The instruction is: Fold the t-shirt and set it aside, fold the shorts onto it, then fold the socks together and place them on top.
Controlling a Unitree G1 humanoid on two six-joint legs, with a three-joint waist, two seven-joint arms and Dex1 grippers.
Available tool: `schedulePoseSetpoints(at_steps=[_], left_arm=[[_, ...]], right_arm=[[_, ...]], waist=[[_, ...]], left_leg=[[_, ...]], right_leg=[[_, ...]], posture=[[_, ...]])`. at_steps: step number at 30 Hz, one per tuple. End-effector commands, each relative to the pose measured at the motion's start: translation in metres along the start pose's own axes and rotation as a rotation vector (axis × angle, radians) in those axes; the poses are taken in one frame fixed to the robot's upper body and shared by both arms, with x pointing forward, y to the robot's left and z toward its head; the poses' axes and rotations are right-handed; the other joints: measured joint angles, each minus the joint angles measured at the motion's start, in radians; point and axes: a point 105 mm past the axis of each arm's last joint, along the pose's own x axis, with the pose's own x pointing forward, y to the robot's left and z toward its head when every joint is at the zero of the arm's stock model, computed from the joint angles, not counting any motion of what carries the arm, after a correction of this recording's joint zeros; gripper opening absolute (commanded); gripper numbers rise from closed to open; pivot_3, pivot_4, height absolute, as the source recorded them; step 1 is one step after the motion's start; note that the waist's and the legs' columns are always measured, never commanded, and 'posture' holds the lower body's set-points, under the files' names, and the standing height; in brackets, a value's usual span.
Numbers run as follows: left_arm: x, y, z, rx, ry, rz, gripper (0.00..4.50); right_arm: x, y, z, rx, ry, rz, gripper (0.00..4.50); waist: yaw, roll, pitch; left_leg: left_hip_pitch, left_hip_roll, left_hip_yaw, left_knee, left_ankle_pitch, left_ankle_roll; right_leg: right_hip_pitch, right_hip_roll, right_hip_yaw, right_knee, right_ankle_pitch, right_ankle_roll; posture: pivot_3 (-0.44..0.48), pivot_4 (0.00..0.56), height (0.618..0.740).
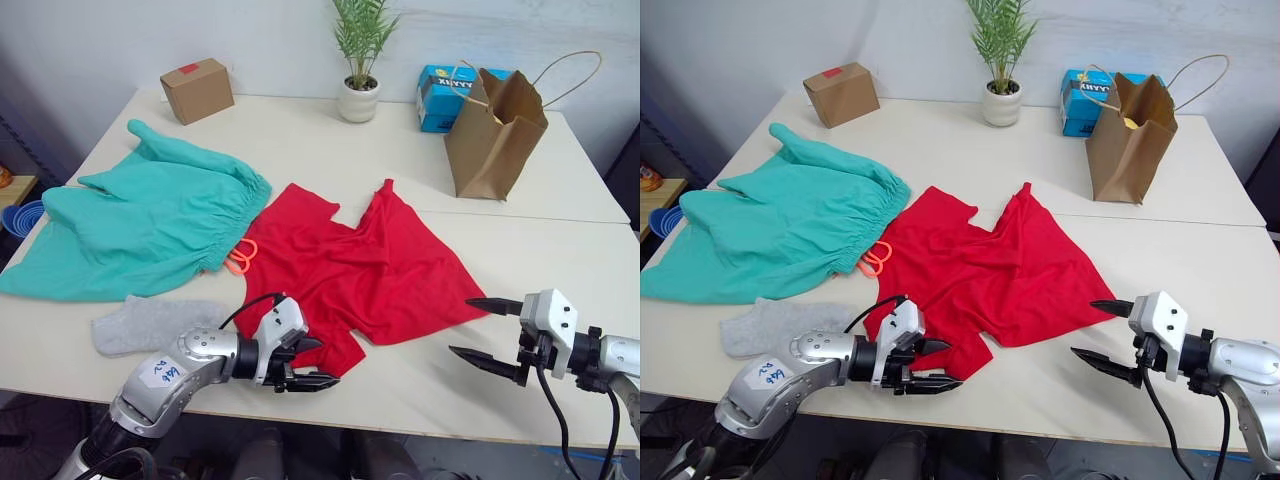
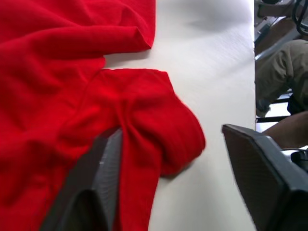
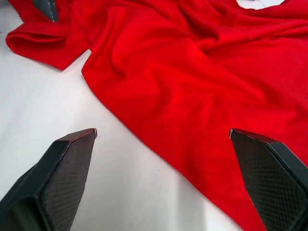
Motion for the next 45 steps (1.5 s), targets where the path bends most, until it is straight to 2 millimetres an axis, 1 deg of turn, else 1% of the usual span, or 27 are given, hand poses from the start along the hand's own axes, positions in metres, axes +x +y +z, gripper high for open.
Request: schedulePoseSetpoints(at_steps=[1, 5, 7, 11, 13, 14, 16, 19, 21, 22, 23, 26, 28, 29, 30, 35, 40, 42, 44, 45], left_arm=[[0.002, 0.003, -0.009, -0.019, 0.01, 0.01, 1.9], [0.001, 0.004, -0.012, 0.004, 0.008, 0.025, 0.6], [0.001, 0.003, -0.015, 0.015, 0.016, 0.024, 0.02], [0.003, 0.001, -0.015, 0.031, 0.0, 0.023, 0.02], [0.003, -0.001, -0.013, 0.032, -0.015, 0.012, 0.02], [0.001, -0.003, -0.013, 0.04, -0.02, 0.004, 0.02], [-0.002, -0.005, -0.012, 0.045, -0.022, 0.0, 0.02], [-0.013, -0.006, -0.011, 0.046, -0.033, 0.001, 0.02], [-0.021, -0.007, -0.012, 0.051, -0.03, -0.001, 0.02], [-0.024, -0.007, -0.014, 0.048, -0.026, 0.0, 0.0], [-0.026, -0.007, -0.015, 0.05, -0.018, 0.003, 0.0], [-0.028, -0.006, -0.018, 0.053, -0.008, 0.015, 0.0], [-0.028, -0.004, -0.018, 0.051, -0.017, 0.031, 0.0], [-0.028, -0.003, -0.017, 0.051, -0.022, 0.04, 0.0], [-0.028, -0.002, -0.017, 0.052, -0.025, 0.046, 0.0], [-0.033, -0.002, -0.015, 0.059, -0.051, 0.069, 0.0], [-0.054, -0.01, -0.012, 0.078, -0.092, 0.051, 0.0], [-0.066, -0.017, -0.014, 0.079, -0.09, 0.024, 0.0], [-0.072, -0.021, -0.016, 0.081, -0.086, 0.012, 0.0], [-0.077, -0.024, -0.016, 0.079, -0.085, 0.005, 0.0]], right_arm=[[-0.006, -0.009, 0.003, -0.057, 0.029, -0.007, 4.5], [-0.012, -0.023, -0.005, -0.103, 0.095, -0.002, 4.5], [-0.016, -0.033, -0.01, -0.155, 0.154, -0.001, 4.5], [-0.021, -0.052, -0.023, -0.197, 0.235, -0.015, 4.5], [-0.021, -0.057, -0.029, -0.204, 0.268, 0.009, 4.5], [-0.018, -0.061, -0.037, -0.198, 0.295, 0.012, 4.5], [-0.011, -0.069, -0.045, -0.213, 0.323, 0.012, 4.5], [-0.001, -0.078, -0.049, -0.257, 0.334, 0.009, 4.5], [0.006, -0.081, -0.052, -0.284, 0.34, 0.023, 4.5], [0.009, -0.082, -0.054, -0.294, 0.338, 0.033, 4.12], [0.013, -0.081, -0.056, -0.302, 0.338, 0.052, 3.91], [0.021, -0.079, -0.059, -0.323, 0.33, 0.095, 2.96], [0.025, -0.078, -0.059, -0.337, 0.312, 0.116, 2.39], [0.027, -0.077, -0.056, -0.343, 0.29, 0.131, 1.96], [0.028, -0.076, -0.055, -0.346, 0.275, 0.139, 1.69], [0.019, -0.069, -0.057, -0.333, 0.264, 0.203, 0.07], [-0.006, -0.057, -0.056, -0.263, 0.284, 0.281, 0.03], [-0.019, -0.049, -0.054, -0.218, 0.303, 0.315, 0.03], [-0.026, -0.043, -0.052, -0.184, 0.314, 0.331, 0.03], [-0.032, -0.036, -0.052, -0.159, 0.326, 0.352, 0.03]], waist=[[-0.001, 0.0, 0.0], [-0.001, 0.0, 0.0], [-0.002, 0.0, 0.0], [-0.002, 0.0, 0.0], [-0.002, 0.0, 0.0], [-0.002, 0.0, 0.0], [-0.006, 0.0, 0.0], [-0.015, 0.0, 0.0], [-0.021, -0.001, 0.0], [-0.026, -0.002, 0.0], [-0.028, -0.003, -0.001], [-0.032, -0.005, -0.001], [-0.033, -0.007, -0.001], [-0.033, -0.007, -0.001], [-0.033, -0.008, -0.001], [-0.033, -0.007, -0.001], [-0.024, -0.006, 0.0], [-0.015, -0.004, 0.001], [-0.006, -0.002, 0.002], [-0.004, -0.001, 0.002]], left_leg=[[0.0, 0.0, 0.0, 0.0, 0.0, 0.0], [0.0, 0.0, 0.0, 0.0, 0.0, 0.0], [0.0, 0.0, 0.0, 0.0, 0.0, 0.0], [0.0, 0.0, 0.0, 0.0, 0.0, 0.001], [0.0, 0.0, 0.0, 0.0, 0.0, 0.001], [0.0, 0.0, 0.0, 0.0, 0.0, 0.0], [0.001, 0.0, 0.001, 0.001, 0.0, 0.0], [0.001, 0.001, 0.001, 0.001, 0.0, 0.0], [0.001, 0.001, 0.001, 0.001, 0.001, 0.001], [0.002, 0.001, 0.001, 0.001, 0.001, 0.001], [0.003, 0.001, 0.001, 0.001, 0.001, 0.001], [0.006, 0.001, 0.0, 0.001, 0.0, 0.002], [0.015, 0.001, 0.0, 0.0, -0.002, 0.005], [0.018, 0.001, 0.0, 0.0, -0.002, 0.005], [0.018, 0.001, 0.0, -0.001, -0.002, 0.005], [0.018, 0.001, 0.0, -0.002, -0.003, 0.005], [0.015, 0.001, 0.0, -0.003, -0.003, 0.004], [0.012, 0.001, -0.002, -0.003, -0.003, 0.004], [0.009, 0.001, -0.003, -0.002, -0.003, 0.004], [0.009, 0.001, -0.003, -0.002, -0.004, 0.004]], right_leg=[[0.0, 0.0, 0.0, 0.0, 0.0, 0.0], [0.0, 0.0, 0.0, 0.0, 0.0, 0.0], [0.0, 0.0, 0.0, 0.0, 0.0, 0.0], [0.0, 0.0, 0.0, 0.0, 0.0, 0.0], [0.0, 0.0, 0.0, 0.0, 0.0, 0.0], [0.0, 0.0, 0.0, 0.0, 0.0, 0.0], [0.0, 0.0, 0.0, 0.0, 0.0, 0.0], [0.0, 0.0, 0.001, 0.0, 0.0, 0.0], [0.0, 0.0, 0.0, 0.001, 0.0, 0.0], [0.0, 0.0, 0.0, 0.001, 0.0, 0.0], [0.002, 0.0, 0.0, 0.001, 0.0, 0.0], [0.006, 0.0, 0.0, 0.001, 0.0, 0.0], [0.015, -0.001, 0.0, -0.002, 0.0, 0.0], [0.018, -0.001, 0.0, -0.003, 0.0, -0.001], [0.019, -0.001, 0.0, -0.003, 0.0, -0.001], [0.018, -0.001, 0.0, -0.003, 0.0, -0.001], [0.014, -0.001, -0.001, -0.003, -0.001, -0.002], [0.013, -0.001, -0.004, -0.003, -0.002, -0.003], [0.011, -0.002, -0.005, -0.004, -0.002, -0.003], [0.011, -0.002, -0.005, -0.006, -0.002, -0.003]], posture=[[0.0, 0.15, 0.74], [0.0, 0.15, 0.74], [0.0, 0.15, 0.74], [0.0, 0.15, 0.74], [0.0, 0.15, 0.74], [0.0, 0.15, 0.74], [0.0, 0.15, 0.74], [0.0, 0.15, 0.74], [0.0, 0.15, 0.74], [0.0, 0.15, 0.74], [0.0, 0.15, 0.74], [0.0, 0.15, 0.74], [0.0, 0.15, 0.74], [0.0, 0.15, 0.74], [0.0, 0.15, 0.74], [0.0, 0.15, 0.74], [0.0, 0.15, 0.74], [0.0, 0.15, 0.74], [0.0, 0.15, 0.74], [0.0, 0.15, 0.74]])
